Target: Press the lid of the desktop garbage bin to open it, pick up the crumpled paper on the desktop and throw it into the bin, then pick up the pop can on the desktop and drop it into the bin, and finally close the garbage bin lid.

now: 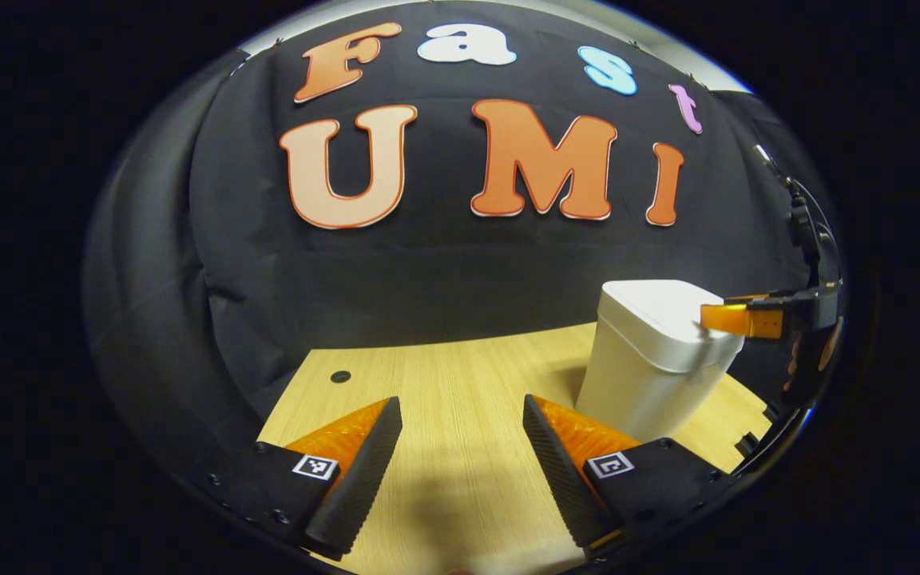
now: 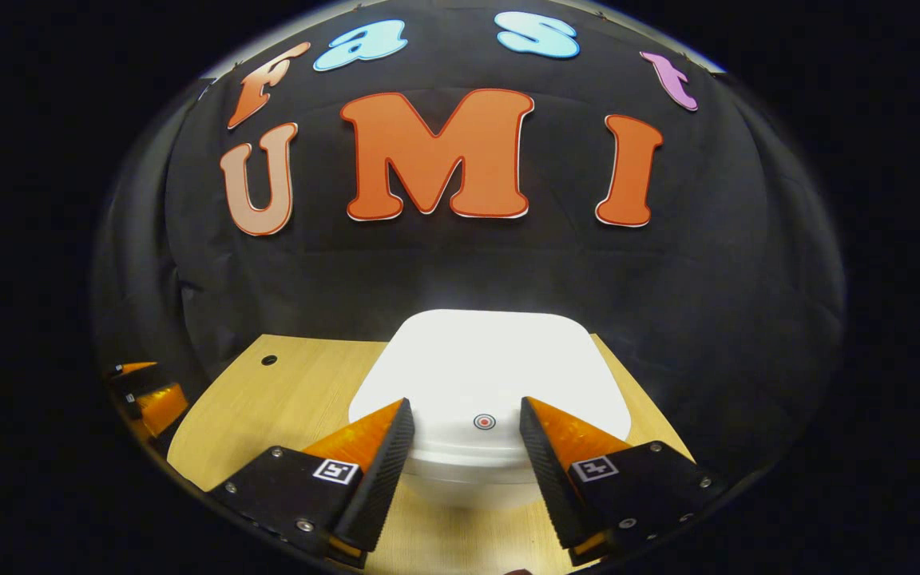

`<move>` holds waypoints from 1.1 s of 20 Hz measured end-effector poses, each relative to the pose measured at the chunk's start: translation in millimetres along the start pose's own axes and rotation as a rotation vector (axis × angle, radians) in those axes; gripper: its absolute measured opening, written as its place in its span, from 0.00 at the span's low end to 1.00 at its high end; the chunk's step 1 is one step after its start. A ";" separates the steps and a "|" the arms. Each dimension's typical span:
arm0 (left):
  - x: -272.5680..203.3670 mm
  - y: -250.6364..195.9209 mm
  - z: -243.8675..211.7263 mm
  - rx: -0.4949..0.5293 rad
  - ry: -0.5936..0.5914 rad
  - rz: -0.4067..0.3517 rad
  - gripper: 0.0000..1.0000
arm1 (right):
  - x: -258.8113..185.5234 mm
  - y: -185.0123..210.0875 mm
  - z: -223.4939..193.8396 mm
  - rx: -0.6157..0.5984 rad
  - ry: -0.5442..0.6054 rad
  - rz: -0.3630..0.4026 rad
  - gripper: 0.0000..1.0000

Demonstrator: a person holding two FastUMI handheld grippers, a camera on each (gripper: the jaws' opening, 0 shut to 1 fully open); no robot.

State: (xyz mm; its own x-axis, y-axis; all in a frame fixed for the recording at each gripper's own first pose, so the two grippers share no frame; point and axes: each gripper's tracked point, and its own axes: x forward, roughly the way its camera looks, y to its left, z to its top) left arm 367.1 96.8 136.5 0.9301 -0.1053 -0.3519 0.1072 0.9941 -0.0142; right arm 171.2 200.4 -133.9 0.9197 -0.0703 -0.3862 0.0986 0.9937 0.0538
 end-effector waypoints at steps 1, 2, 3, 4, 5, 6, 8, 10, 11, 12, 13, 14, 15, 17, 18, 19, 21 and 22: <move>-0.6 0.0 10.1 -0.001 -0.022 0.000 0.98 | -1.8 2.6 1.0 -0.003 -0.012 0.000 0.84; -1.6 0.1 18.6 -0.002 -0.043 0.002 0.97 | -3.5 6.1 2.2 -0.005 -0.022 0.008 0.88; -3.3 1.4 27.5 -0.004 -0.065 0.002 0.97 | -6.2 9.9 3.3 -0.010 -0.034 0.017 0.89; -5.3 -0.1 36.4 -0.006 -0.093 -0.005 0.97 | -7.2 14.1 6.4 -0.015 -0.047 0.022 0.92; -5.8 0.4 44.5 -0.004 -0.115 -0.003 0.97 | -8.2 17.8 7.4 -0.024 -0.057 0.025 0.94; -7.0 3.7 50.1 0.004 -0.132 0.006 0.97 | -9.8 18.9 11.1 -0.031 -0.072 0.019 0.95; -9.2 9.4 62.8 0.013 -0.166 0.024 0.98 | -12.9 23.1 21.2 -0.029 -0.115 0.021 0.96; -11.7 11.5 74.8 0.005 -0.196 0.032 0.97 | -17.8 27.1 31.6 -0.021 -0.160 0.028 0.96; -13.3 13.5 79.7 0.003 -0.211 0.041 0.97 | -19.8 28.6 34.9 -0.020 -0.178 0.029 0.96; -14.0 16.6 83.0 0.009 -0.224 0.055 0.97 | -21.2 30.7 37.0 -0.024 -0.189 0.035 0.96; -15.7 21.2 86.4 0.015 -0.236 0.073 0.97 | -21.7 32.2 32.8 -0.034 -0.181 0.036 0.96; -20.1 25.2 90.6 0.017 -0.253 0.085 0.97 | -22.4 32.3 30.0 -0.039 -0.177 0.029 0.96; -22.4 25.9 93.0 0.015 -0.266 0.094 0.97 | -24.9 34.9 31.2 -0.041 -0.186 0.032 0.97; -26.9 30.2 97.7 0.011 -0.289 0.110 0.97 | -29.9 41.3 30.6 -0.058 -0.209 0.043 0.97; -28.7 32.3 98.3 0.009 -0.299 0.117 0.97 | -32.2 44.2 31.0 -0.074 -0.222 0.049 0.97; -29.8 34.3 100.2 0.006 -0.307 0.120 0.97 | -34.5 46.8 30.3 -0.091 -0.234 0.054 0.97; -33.6 34.9 99.0 -0.009 -0.320 0.118 0.97 | -38.1 51.3 32.3 -0.120 -0.254 0.059 0.97; -35.3 36.9 99.6 -0.014 -0.330 0.122 0.97 | -39.9 53.9 34.3 -0.123 -0.265 0.064 0.97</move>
State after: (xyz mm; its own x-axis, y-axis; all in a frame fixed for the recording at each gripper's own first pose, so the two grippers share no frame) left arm 373.2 134.8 241.5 0.9994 0.0143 -0.0302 -0.0145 0.9999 -0.0046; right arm 152.8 253.8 -84.0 0.9914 -0.0119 -0.1305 0.0056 0.9988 -0.0484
